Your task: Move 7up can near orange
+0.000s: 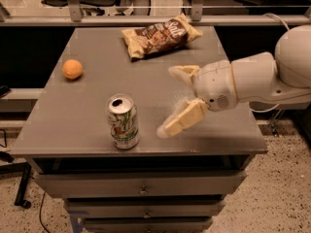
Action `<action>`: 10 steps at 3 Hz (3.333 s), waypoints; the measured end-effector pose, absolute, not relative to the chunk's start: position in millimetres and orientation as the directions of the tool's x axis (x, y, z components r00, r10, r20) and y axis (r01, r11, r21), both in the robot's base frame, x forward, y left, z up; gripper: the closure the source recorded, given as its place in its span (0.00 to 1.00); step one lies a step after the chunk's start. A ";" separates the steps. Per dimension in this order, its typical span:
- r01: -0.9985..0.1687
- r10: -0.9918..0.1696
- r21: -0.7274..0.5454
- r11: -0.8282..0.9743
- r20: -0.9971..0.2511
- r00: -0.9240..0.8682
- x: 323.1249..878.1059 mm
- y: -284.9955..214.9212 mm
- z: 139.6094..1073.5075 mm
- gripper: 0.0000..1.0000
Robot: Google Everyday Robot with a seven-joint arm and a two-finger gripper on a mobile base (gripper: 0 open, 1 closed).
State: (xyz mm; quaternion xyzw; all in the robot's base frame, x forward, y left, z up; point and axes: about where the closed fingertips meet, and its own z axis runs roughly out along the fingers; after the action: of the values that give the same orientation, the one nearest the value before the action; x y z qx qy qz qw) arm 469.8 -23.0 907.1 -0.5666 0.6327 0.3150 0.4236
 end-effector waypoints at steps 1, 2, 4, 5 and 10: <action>-0.989 -0.378 -0.061 0.133 -0.926 0.006 462.9 -1.1 926.6 0.00; -0.989 -0.380 -0.061 0.136 -0.925 0.005 463.3 -2.4 926.1 0.00; -0.988 -0.287 -0.115 0.102 -0.954 0.081 470.1 42.3 907.6 0.00; -0.990 -0.256 -0.117 0.073 -0.962 0.094 471.0 67.3 892.6 0.00; -0.993 -0.098 0.006 0.122 -0.995 -0.018 440.7 97.0 865.8 0.64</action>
Offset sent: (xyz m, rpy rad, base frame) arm -0.0071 0.0229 0.0195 0.0810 0.0075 0.0343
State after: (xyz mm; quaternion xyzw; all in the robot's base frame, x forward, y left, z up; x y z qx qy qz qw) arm 440.7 97.0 865.8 -0.4896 0.5567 0.4463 0.5011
